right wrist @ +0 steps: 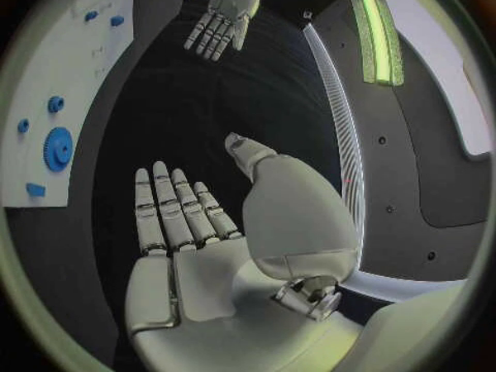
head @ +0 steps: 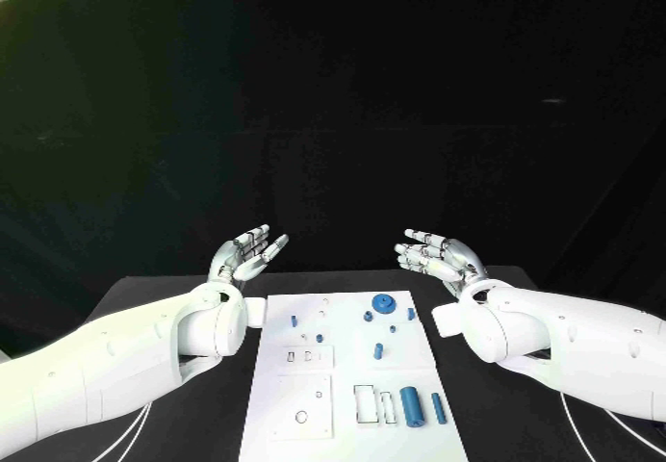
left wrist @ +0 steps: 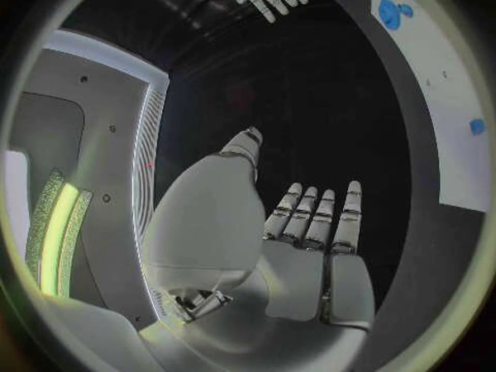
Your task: Assemble the parts on the task board
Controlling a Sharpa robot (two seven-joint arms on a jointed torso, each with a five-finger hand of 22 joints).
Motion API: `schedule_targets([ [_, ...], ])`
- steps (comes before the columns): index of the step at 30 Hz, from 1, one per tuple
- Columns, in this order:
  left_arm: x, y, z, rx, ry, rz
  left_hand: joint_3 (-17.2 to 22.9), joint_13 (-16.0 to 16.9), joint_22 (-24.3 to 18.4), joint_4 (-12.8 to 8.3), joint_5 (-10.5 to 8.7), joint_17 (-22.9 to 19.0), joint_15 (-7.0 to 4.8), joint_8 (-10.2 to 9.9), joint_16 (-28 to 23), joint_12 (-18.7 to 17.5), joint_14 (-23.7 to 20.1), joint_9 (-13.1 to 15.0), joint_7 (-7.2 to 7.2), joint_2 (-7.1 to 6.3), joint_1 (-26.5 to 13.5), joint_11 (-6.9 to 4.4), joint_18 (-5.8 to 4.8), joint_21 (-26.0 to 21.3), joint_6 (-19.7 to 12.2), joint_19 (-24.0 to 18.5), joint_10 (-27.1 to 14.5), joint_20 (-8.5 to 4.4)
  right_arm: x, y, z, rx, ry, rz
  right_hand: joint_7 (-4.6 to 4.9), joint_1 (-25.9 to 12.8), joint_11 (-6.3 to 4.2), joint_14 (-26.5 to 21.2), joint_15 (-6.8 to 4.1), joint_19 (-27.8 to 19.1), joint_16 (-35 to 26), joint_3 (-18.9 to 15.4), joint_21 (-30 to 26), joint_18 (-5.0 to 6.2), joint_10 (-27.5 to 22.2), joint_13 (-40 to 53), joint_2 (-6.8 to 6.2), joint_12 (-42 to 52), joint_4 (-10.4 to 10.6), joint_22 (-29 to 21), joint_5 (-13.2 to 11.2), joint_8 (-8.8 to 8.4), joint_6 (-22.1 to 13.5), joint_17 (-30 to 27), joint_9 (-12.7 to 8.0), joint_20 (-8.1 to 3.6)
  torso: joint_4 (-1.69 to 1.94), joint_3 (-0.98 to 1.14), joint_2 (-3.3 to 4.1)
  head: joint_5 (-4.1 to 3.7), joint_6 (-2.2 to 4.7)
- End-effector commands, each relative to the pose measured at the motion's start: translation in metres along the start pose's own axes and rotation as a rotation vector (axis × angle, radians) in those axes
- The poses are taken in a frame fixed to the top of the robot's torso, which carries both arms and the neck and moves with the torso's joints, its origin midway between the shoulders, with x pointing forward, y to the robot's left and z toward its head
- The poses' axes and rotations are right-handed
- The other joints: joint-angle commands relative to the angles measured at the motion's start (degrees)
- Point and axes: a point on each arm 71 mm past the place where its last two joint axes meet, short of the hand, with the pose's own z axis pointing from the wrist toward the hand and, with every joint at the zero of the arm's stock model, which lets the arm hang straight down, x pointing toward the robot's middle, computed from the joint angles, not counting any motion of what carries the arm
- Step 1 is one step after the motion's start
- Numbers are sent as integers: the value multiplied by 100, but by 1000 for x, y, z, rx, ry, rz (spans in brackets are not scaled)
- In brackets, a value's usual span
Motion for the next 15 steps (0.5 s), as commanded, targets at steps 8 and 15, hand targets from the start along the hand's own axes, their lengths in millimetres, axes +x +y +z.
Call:
schedule_targets([
  [8, -6, -7, -6, 13, 99, -66, -37, 72, 133, 58, 51, 142, 93, 175, 221, 128, 1001, 103, 344, 163, 365, 185, 250, 245, 726, 1025, 865, 52, -12, 21, 12, -177, 167, -451, 470, 844, -285, 1577, -327, 1774, 345, 351, 501, 354, 1868, 68, -187, 142, -519, 152, -70, 513, 2241, 184, 304, -47, 32, -12, 152, -48, -137],
  [15, -10, -18, -14, 38, 129, -76, 47, 183, 300, 17, 49, 530, 23, 572, 765, 445, 3005, 335, 368, 198, 536, 307, 681, 743, 2257, 2225, 2925, 30, -16, 36, 18, -246, 197, -701, 290, 864, -500, 2299, -606, 2477, 612, 574, 834, 344, 2566, 73, -328, 149, -602, 246, -30, 694, 2750, 346, 392, -346, 107, 3, 343, -129, -139],
])
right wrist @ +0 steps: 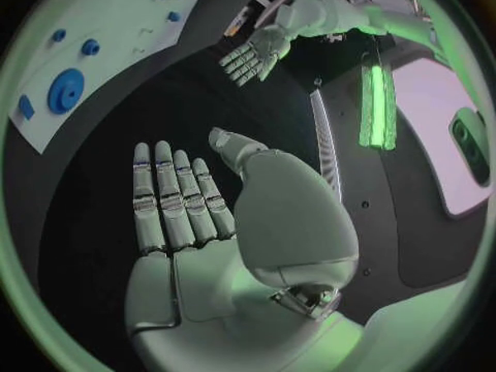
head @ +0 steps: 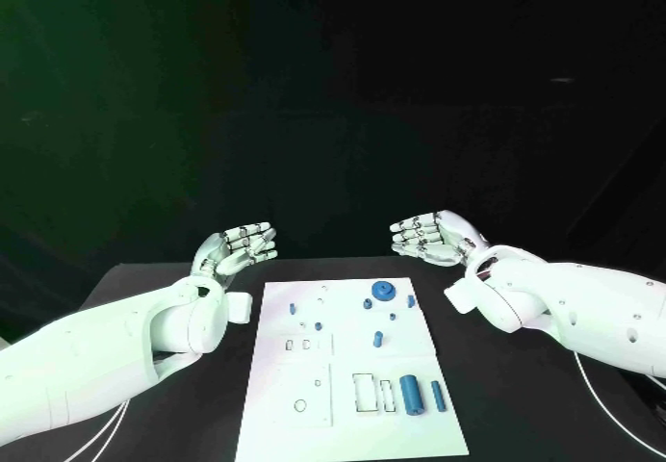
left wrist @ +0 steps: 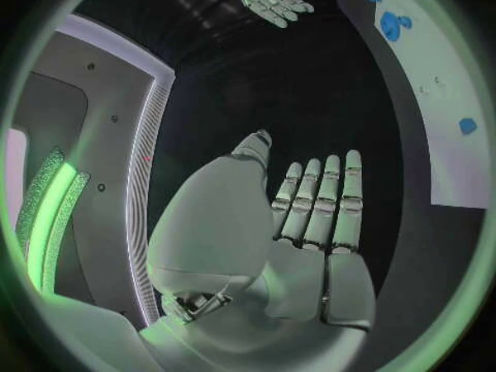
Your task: Assemble the parts on the task board
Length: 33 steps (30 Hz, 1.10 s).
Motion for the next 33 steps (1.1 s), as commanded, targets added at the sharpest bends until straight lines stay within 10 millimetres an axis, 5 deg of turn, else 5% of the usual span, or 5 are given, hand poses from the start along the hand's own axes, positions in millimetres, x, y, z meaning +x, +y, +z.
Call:
schedule_targets([
  [1, 6, -9, -3, 31, 71, -29, 61, 25, 65, -25, 3, 188, -116, 171, 202, 120, 495, 84, 155, -24, 119, -32, 125, 205, 527, 373, 571, -33, 2, 7, 3, -69, 83, -296, -27, 138, -241, 798, -291, 794, 262, 234, 346, 69, 915, 19, -135, 50, -154, 101, 15, 243, 787, 184, 133, -264, 60, 10, 160, -48, -14],
  [13, 20, -30, -26, 50, 214, -71, 200, 37, 381, 2, -31, 1101, -469, 246, 1044, -12, 1383, 125, 120, -247, 159, -286, 118, 903, 747, 1128, 1348, -389, 9, 17, 10, -66, 208, -674, -346, 9, -614, 2740, -913, 2242, 2156, 32, 2047, 49, 1708, 57, -376, -20, -84, 1098, -51, 344, 1151, 1767, 328, -1014, 196, 7, 476, -204, -9],
  [17, 27, -35, -35, 55, 263, -69, 214, 33, 546, -7, -12, 1484, -511, 243, 1472, -122, 1345, 139, 107, -287, 194, -303, 105, 1172, 757, 1171, 1394, -458, 13, 19, 12, -70, 226, -747, -360, -73, -656, 2883, -922, 2608, 3844, 194, 3016, -19, 1694, 62, -498, -14, 48, 2012, -62, 307, 1114, 3066, 398, -1077, 243, 5, 562, -260, -23],
  [20, 31, -41, -41, 61, 290, -67, 234, 27, 818, -7, -5, 1868, -510, 263, 1954, -143, 1081, 197, 103, -315, 211, -290, 92, 1593, 789, 1217, 1305, -516, 17, 20, 13, -76, 235, -798, -358, -113, -634, 2900, -902, 2978, 5951, 368, 4936, -302, 1564, 48, -669, -16, 194, 4259, -67, 288, 1050, 5150, 529, -1047, 280, -12, 667, -329, 17],
  [33, 37, -57, -49, 80, 327, -67, 250, 39, 1884, 7, -20, 2710, -566, 246, 3400, -96, 675, 325, 82, -363, 153, -319, 90, 3107, 731, 862, 1250, -602, 33, 23, 12, -81, 274, -909, -376, -133, -619, 2933, -875, 3161, 7014, 182, 6136, -471, 1228, 49, -814, -19, 357, 5735, -94, 247, 875, 6207, 691, -978, 331, -50, 837, -377, -4],
])
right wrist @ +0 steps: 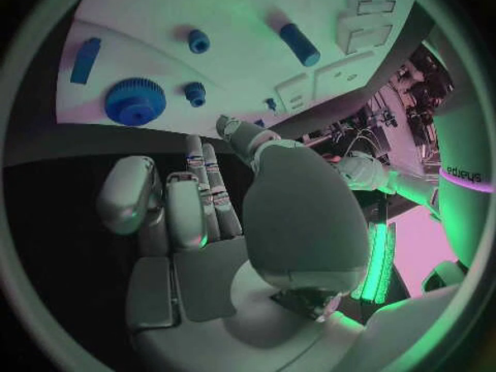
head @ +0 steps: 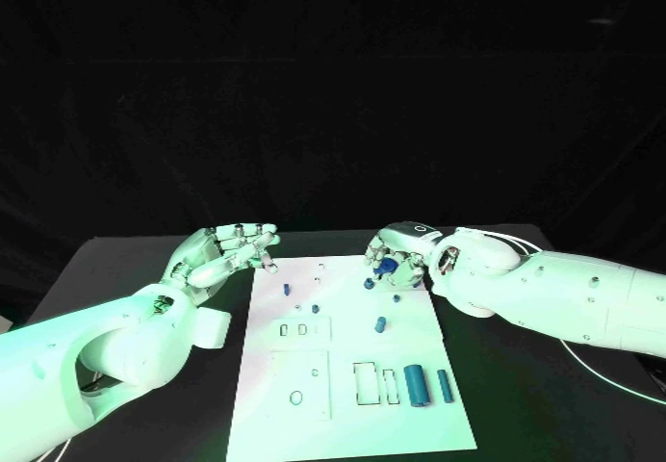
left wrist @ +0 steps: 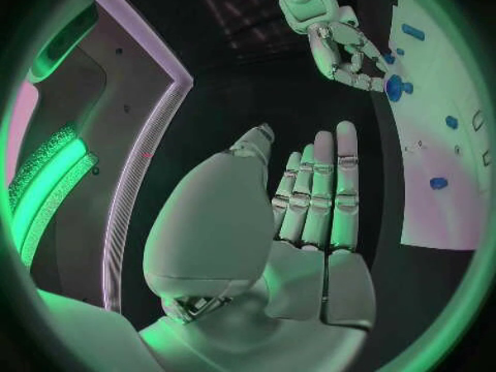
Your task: Assemble the parts on the task board
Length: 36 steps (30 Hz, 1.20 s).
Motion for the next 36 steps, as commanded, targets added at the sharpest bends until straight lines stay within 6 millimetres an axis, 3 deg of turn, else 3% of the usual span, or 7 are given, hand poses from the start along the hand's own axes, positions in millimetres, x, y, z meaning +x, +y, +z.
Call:
schedule_targets([
  [1, 4, -4, 0, 10, 36, 2, 22, 5, 26, 14, -20, 8, 11, 19, 26, 31, -57, 10, -8, -44, -26, 5, 0, 38, -25, -61, -34, 5, 6, 1, 1, 18, 46, -86, 2, 25, -11, 274, -20, 39, 69, -91, 90, -70, -69, 8, -46, -17, 7, 112, -37, -39, -73, 55, 16, 2, 31, -13, 61, -3, -16],
  [12, 2, -7, 1, 12, 33, 6, 15, 1, 84, 15, -20, 14, 21, 17, 57, 19, -104, 18, 1, -37, -46, 16, 2, 116, -31, -109, -73, 15, 12, 0, 3, 39, 60, -117, -22, 64, -23, 262, -35, 59, 178, -291, 258, -95, -154, 37, -16, -10, 58, 332, -12, -48, -111, 141, 55, 30, 112, -24, 75, -43, -24],
  [25, 0, -8, 0, 8, 30, 8, 7, 1, 170, 15, -21, 20, 29, 11, 107, 16, -136, 27, 14, -19, -67, 27, 10, 245, -45, -130, -113, 25, 13, -1, 6, 59, 59, -130, -28, 121, -25, 267, -38, 152, 253, -320, 505, -145, -149, 63, 71, 2, 100, 656, 15, -29, -86, 201, 88, 40, 124, -18, 99, -48, -26],
  [36, -2, -7, 1, 1, 28, 6, 6, 1, 184, 17, -21, 21, 30, 10, 115, 16, -140, 29, 14, -16, -72, 28, 10, 265, -48, -135, -118, 27, 22, -3, 8, 65, 93, -125, -29, 152, -32, 259, -41, 180, 300, -218, 630, -167, -31, 101, 164, 27, 166, 822, 38, 28, 13, 211, 141, 42, 136, -26, 104, -17, -63],
])
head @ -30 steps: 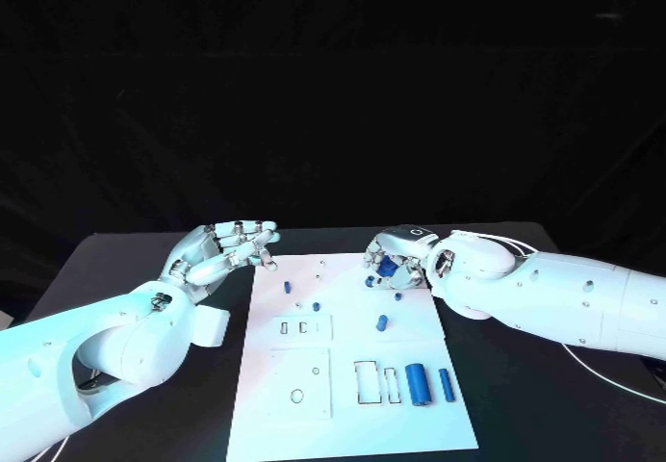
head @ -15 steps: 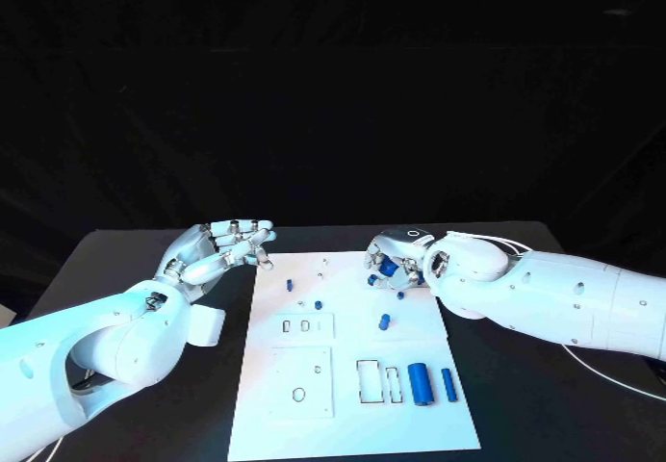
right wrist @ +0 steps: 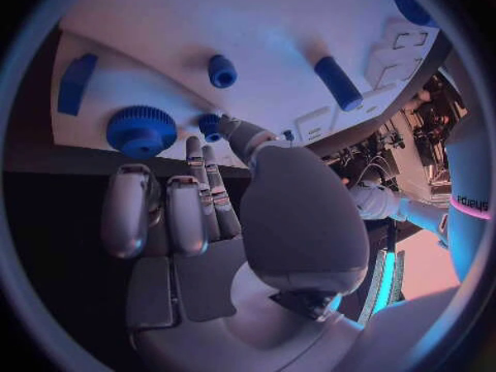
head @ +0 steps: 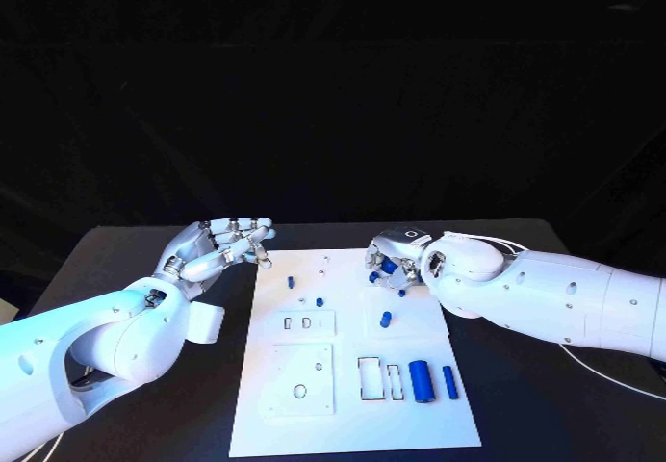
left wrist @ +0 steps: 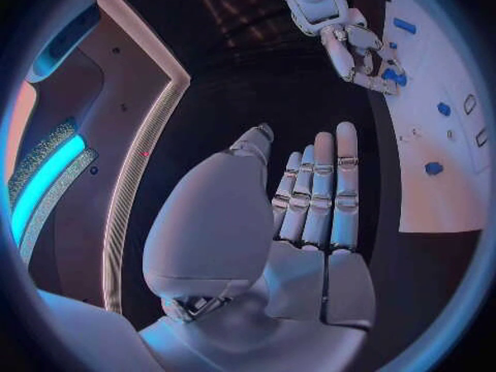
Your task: Assemble the parts on the task board
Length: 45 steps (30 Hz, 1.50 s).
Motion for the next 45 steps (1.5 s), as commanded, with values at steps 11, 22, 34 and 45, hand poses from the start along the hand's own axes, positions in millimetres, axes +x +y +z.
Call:
schedule_targets([
  [11, 0, -1, 1, -2, 14, -6, 15, 0, 48, 14, -19, 5, 2, 12, 45, 10, -82, 17, -7, 29, -49, -6, 12, 81, -24, -62, -69, 16, 5, 0, 2, 8, 41, -9, 40, -2, -11, 258, -48, 91, 76, 244, 200, -109, 291, 29, 152, 45, 119, 232, 63, 101, 170, 23, 81, -5, 7, -4, 8, 31, -34],
  [22, -2, 0, 1, -5, 9, -4, 26, 0, 79, 6, -18, 1, 6, 12, 54, 9, -110, 22, -7, 43, -34, -3, 12, 124, -26, -87, -89, 21, 0, 5, 2, -6, -38, 23, -70, 115, -124, 249, -138, 180, 123, 651, 451, -164, 679, 73, 378, 43, 88, 582, -97, 326, 437, 0, 299, -76, 27, -7, 9, 19, -21],
  [34, -3, 0, 1, -9, 3, -1, 52, 1, 118, -12, -18, -2, 6, 10, 74, 12, -128, 27, -4, 55, 12, -1, 15, 178, -31, -120, -104, 24, -16, 15, 7, 19, -185, 51, -91, 178, -148, 247, -162, 188, 138, 757, 497, -174, 733, 86, 388, -1, -43, 650, -136, 441, 474, -14, 448, -104, 34, -11, 12, 52, 14],
  [45, -2, 0, 2, -10, 5, -2, 61, 2, 131, -17, -18, -5, 7, 10, 80, 15, -134, 29, -3, 56, 28, -1, 16, 197, -31, -132, -106, 26, -24, 32, 29, 14, -239, 41, -76, 185, -139, 246, -157, 186, 142, 788, 502, -175, 716, 83, 368, -12, -86, 661, -102, 453, 453, -18, 482, -103, 54, -13, 21, 77, 14],
])
